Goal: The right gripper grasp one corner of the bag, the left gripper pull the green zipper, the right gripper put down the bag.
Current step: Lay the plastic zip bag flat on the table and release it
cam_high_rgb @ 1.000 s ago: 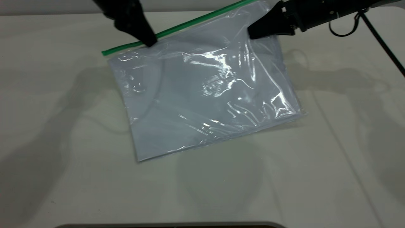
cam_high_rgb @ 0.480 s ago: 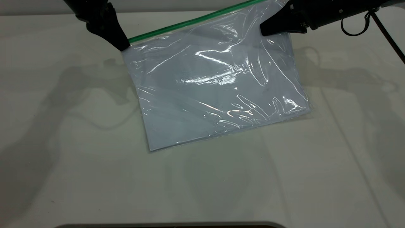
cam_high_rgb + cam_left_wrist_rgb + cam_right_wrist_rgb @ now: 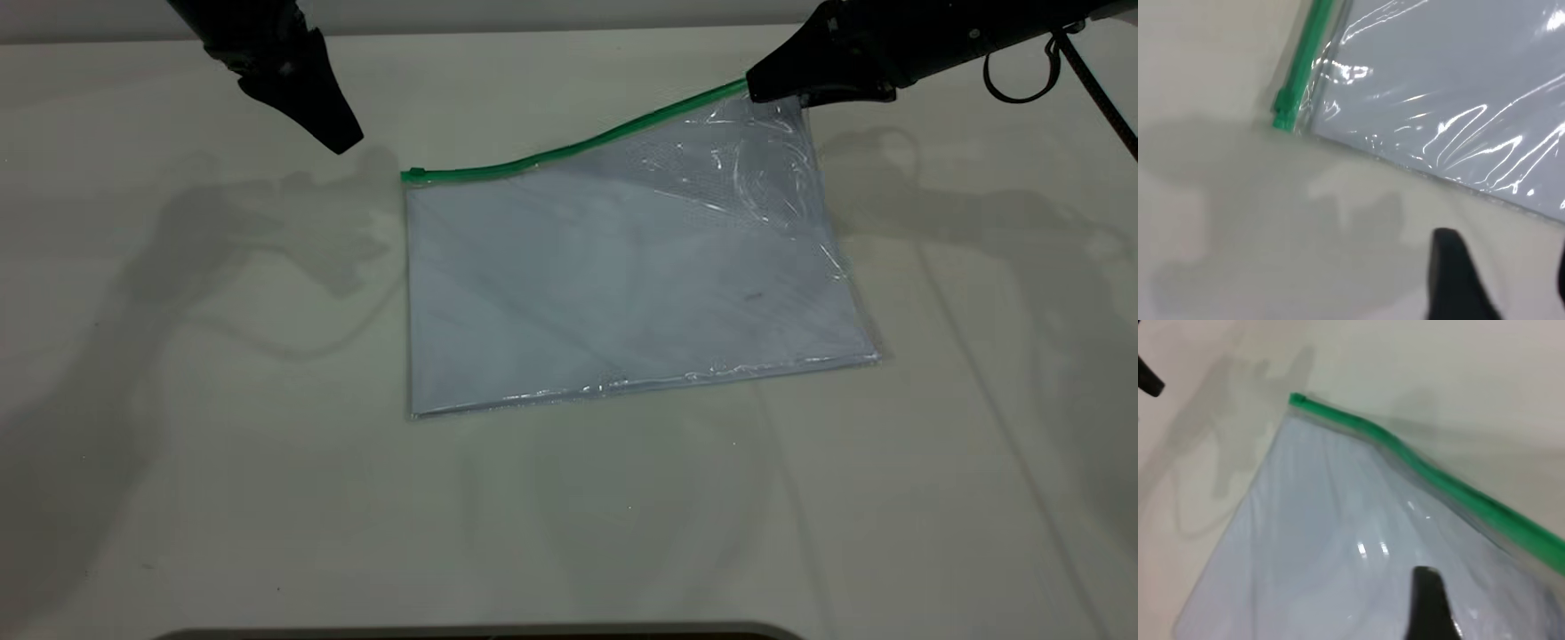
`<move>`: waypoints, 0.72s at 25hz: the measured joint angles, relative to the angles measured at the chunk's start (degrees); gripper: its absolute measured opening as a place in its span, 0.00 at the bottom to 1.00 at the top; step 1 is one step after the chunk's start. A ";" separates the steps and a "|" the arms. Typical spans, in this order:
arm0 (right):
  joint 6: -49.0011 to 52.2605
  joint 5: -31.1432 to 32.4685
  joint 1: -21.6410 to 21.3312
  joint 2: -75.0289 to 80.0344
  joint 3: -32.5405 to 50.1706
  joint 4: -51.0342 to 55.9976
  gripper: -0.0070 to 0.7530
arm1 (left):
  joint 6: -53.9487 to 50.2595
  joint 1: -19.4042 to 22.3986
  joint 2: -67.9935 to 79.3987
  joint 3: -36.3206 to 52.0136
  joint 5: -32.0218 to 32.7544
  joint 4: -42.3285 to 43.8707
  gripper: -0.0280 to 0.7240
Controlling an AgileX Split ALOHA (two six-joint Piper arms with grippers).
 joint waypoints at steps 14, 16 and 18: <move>23.88 -9.89 -0.14 -24.58 0.05 -28.43 0.78 | -34.60 0.00 -17.43 -0.53 3.39 18.33 0.82; 28.74 -8.03 -0.20 -29.80 0.11 -32.91 0.78 | -40.48 0.00 -21.08 -0.53 6.31 22.03 0.82; 33.65 -5.62 -0.20 -35.69 0.11 -36.72 0.78 | -45.83 0.00 -24.98 -0.53 9.76 25.77 0.82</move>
